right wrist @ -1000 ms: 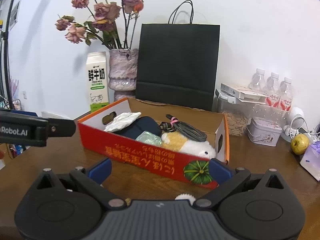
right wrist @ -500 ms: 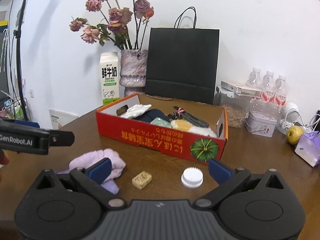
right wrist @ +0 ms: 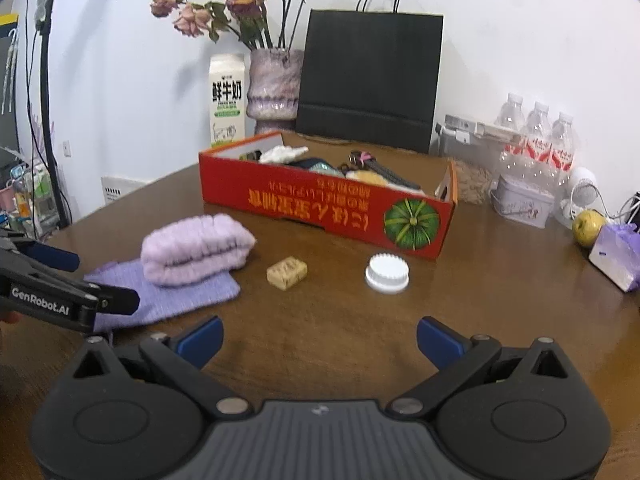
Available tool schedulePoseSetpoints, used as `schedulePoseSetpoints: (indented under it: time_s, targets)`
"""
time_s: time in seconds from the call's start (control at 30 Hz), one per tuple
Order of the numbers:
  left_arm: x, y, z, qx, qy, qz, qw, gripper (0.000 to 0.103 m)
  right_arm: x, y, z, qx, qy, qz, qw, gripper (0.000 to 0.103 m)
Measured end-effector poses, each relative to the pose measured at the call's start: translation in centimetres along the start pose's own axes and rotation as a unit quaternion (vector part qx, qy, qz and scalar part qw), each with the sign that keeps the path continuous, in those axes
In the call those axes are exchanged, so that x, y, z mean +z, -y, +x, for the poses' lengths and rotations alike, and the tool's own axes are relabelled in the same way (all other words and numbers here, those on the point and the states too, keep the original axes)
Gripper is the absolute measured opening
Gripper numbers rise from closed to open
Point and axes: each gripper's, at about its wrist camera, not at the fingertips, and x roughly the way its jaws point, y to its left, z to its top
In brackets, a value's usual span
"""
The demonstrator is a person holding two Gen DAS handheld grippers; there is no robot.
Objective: Organize objects
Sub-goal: 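Close the left gripper on the purple pouch beneath the lavender towel, then grasp the lavender towel off the pouch with the right gripper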
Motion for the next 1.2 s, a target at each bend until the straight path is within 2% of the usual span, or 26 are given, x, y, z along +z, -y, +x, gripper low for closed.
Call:
schedulePoseSetpoints:
  time_s: [0.2, 0.37, 0.43, 0.47, 0.5, 0.53, 0.6, 0.7, 0.8, 1.03, 1.2]
  targets:
    - [0.2, 1.0, 2.1, 0.008, -0.002, 0.016, 0.9998, 0.103, -0.4, 0.1, 0.4, 0.000, -0.004, 0.003, 1.000, 0.103]
    - [0.1, 1.0, 2.4, 0.005, 0.007, 0.018, 0.9998, 0.103, -0.6, 0.1, 0.7, 0.002, -0.009, 0.004, 1.000, 0.103]
    - [0.0, 1.1, 2.2, 0.008, 0.012, 0.024, 0.9996, 0.097, -0.7, 0.1, 0.9, 0.003, -0.012, 0.006, 1.000, 0.103]
    - [0.0, 1.1, 2.0, 0.005, 0.016, 0.025, 0.9995, 0.087, -0.8, 0.1, 1.0, 0.003, -0.014, 0.006, 1.000, 0.103]
    - [0.0, 1.2, 1.8, 0.003, 0.020, 0.029, 0.9994, 0.072, -0.8, 0.0, 1.1, 0.002, -0.015, 0.007, 1.000, 0.103]
    - [-0.1, 1.3, 1.6, 0.002, 0.025, 0.032, 0.9992, 0.064, -0.9, 0.1, 1.2, 0.001, -0.017, 0.007, 1.000, 0.103]
    - [-0.2, 1.4, 1.2, -0.003, 0.031, 0.038, 0.9988, 0.037, -1.0, 0.2, 1.4, -0.001, -0.020, 0.011, 1.000, 0.103]
    - [-0.3, 1.0, 0.7, -0.006, 0.037, 0.028, 0.9989, 0.019, -1.1, 0.5, 1.8, -0.006, -0.024, 0.015, 1.000, 0.103]
    - [-0.4, 0.4, 0.3, -0.020, 0.038, 0.020, 0.9989, 0.017, -1.2, 0.6, 2.1, -0.009, -0.029, 0.017, 0.999, 0.103]
    - [-1.3, 0.8, -1.2, -0.056, 0.049, 0.036, 0.9966, 0.017, -1.2, 0.5, 2.3, -0.010, -0.028, 0.017, 0.999, 0.103]
    - [-2.2, 2.1, -1.6, -0.092, 0.041, 0.071, 0.9924, 0.017, -0.6, 0.3, 1.3, 0.018, 0.006, 0.022, 1.000, 0.103]
